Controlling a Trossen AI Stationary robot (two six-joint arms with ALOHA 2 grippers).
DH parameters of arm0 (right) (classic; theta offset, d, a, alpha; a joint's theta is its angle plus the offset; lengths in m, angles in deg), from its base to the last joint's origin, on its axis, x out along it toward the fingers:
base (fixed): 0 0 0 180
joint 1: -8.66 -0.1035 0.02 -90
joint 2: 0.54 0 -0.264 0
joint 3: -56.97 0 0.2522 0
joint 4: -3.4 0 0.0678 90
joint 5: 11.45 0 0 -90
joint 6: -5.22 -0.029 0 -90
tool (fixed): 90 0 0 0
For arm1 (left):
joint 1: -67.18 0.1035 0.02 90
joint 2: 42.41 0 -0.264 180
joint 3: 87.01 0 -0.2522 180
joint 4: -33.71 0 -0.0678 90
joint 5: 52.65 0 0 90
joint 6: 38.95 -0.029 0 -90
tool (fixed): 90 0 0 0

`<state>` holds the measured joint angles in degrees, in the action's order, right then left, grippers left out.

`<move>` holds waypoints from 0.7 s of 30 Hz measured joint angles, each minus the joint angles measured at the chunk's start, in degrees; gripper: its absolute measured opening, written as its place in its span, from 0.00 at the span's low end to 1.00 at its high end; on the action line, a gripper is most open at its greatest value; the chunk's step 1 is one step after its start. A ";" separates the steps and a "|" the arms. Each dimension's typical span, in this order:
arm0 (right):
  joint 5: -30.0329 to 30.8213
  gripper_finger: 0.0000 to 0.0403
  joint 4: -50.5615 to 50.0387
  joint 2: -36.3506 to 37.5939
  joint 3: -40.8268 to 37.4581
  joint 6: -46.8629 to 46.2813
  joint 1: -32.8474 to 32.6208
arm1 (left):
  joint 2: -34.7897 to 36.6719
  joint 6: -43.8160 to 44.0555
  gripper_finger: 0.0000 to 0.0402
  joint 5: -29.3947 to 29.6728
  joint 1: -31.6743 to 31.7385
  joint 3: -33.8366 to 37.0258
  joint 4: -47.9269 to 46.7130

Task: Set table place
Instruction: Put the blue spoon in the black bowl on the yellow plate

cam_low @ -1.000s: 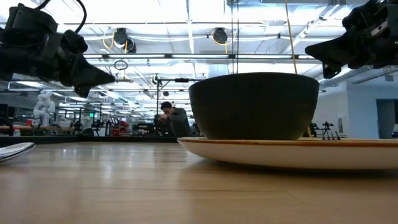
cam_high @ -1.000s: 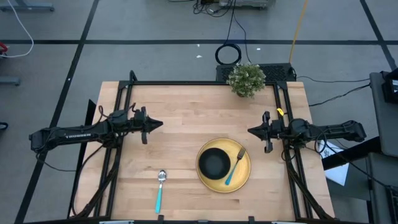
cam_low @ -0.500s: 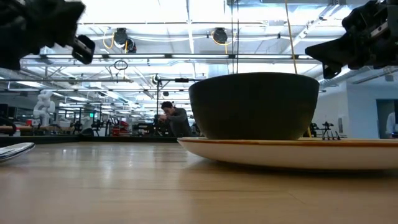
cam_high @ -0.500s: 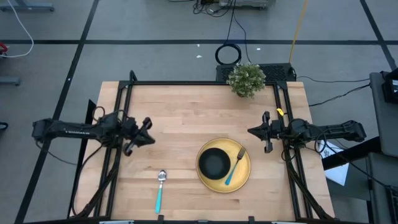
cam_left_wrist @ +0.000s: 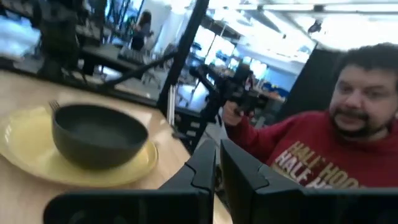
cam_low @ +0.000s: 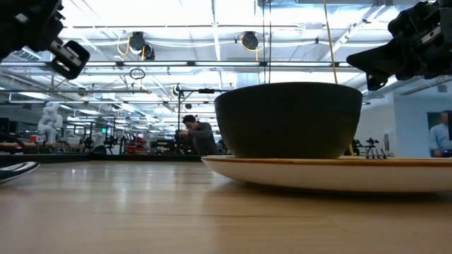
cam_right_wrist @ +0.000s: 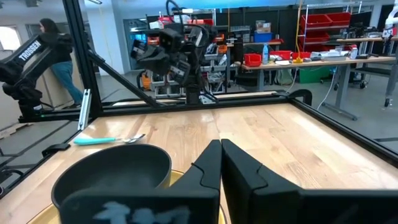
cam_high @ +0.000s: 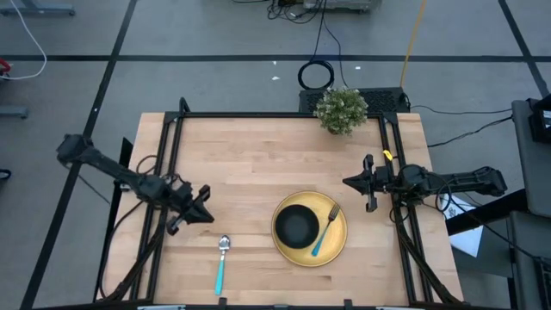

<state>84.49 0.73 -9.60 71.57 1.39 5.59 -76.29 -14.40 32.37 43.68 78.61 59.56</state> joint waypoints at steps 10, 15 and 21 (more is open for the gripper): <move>0.00 0.00 -0.17 0.00 0.00 -0.02 0.00 | -16.11 -12.46 0.07 6.62 -13.10 -3.23 8.26; 0.00 0.00 -0.17 0.00 0.00 -0.02 0.00 | -23.02 -18.53 0.07 6.45 -14.38 -13.29 5.12; 0.00 0.00 -0.09 0.00 0.00 -0.02 0.00 | -26.78 -19.14 0.07 7.96 -14.63 -26.48 -13.50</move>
<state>84.48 0.64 -9.60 71.57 1.37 5.59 -103.07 -33.54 40.33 29.05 52.12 46.06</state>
